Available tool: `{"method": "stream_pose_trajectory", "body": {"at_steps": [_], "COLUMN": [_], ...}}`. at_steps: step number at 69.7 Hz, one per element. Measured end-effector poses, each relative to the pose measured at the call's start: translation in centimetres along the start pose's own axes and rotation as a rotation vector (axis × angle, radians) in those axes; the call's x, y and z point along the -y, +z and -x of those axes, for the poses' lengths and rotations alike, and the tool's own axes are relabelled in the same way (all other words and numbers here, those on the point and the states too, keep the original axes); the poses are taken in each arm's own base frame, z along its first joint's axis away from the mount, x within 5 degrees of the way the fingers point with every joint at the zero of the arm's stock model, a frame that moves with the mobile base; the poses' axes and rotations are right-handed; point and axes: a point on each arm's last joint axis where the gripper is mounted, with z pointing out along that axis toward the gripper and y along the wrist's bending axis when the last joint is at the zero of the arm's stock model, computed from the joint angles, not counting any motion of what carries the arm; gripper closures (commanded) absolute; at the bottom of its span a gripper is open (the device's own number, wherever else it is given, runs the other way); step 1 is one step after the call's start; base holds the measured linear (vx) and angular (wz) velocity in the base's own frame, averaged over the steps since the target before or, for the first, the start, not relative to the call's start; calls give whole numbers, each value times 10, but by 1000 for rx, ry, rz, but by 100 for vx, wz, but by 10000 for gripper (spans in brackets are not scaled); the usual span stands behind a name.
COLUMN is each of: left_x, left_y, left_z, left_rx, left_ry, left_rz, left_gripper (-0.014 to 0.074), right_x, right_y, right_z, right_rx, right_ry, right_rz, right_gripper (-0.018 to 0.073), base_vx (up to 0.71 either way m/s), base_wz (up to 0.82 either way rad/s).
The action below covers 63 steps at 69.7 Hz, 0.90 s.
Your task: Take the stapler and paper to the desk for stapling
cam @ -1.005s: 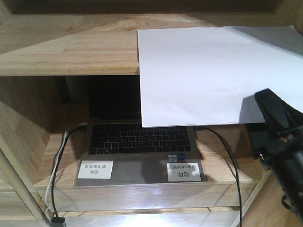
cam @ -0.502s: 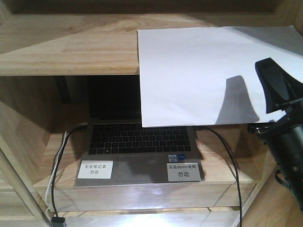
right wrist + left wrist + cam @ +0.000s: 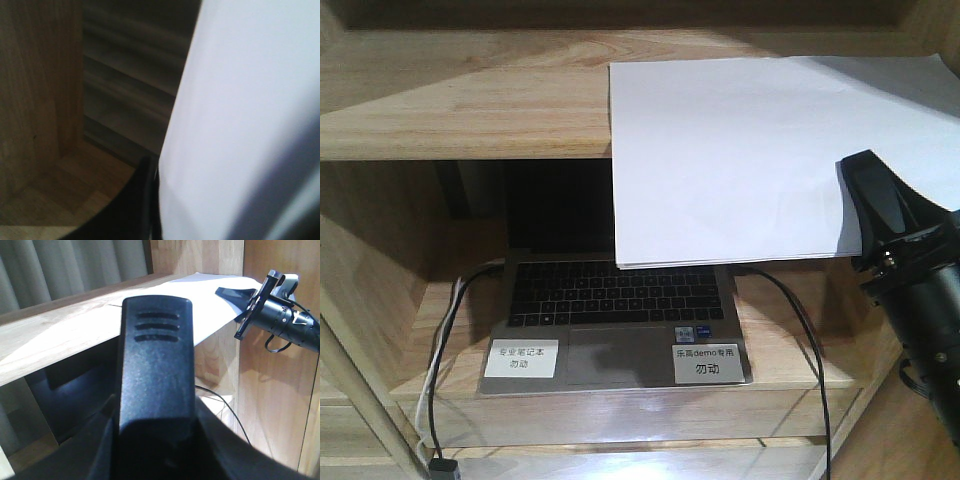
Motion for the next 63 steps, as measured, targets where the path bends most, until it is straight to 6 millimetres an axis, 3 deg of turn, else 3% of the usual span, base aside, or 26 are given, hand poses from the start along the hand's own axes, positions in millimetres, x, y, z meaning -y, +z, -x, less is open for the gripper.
{"method": "stream_pose_trajectory", "body": {"at_steps": [34, 63], "left_x": [0, 0], "left_y": [0, 0], "left_z": [0, 0], "left_rx": [0, -1], "left_ry": [0, 0], "left_rz": [0, 0], "left_gripper": [603, 603], "right_x": [-15, -63], "right_y": [-5, -25], "right_z": [8, 28], "right_rx": [20, 61], "right_ry": [13, -3], "right_rz": [69, 306], "right_gripper": [569, 566], "base_vx": [0, 0], "base_wz": [0, 0]}}
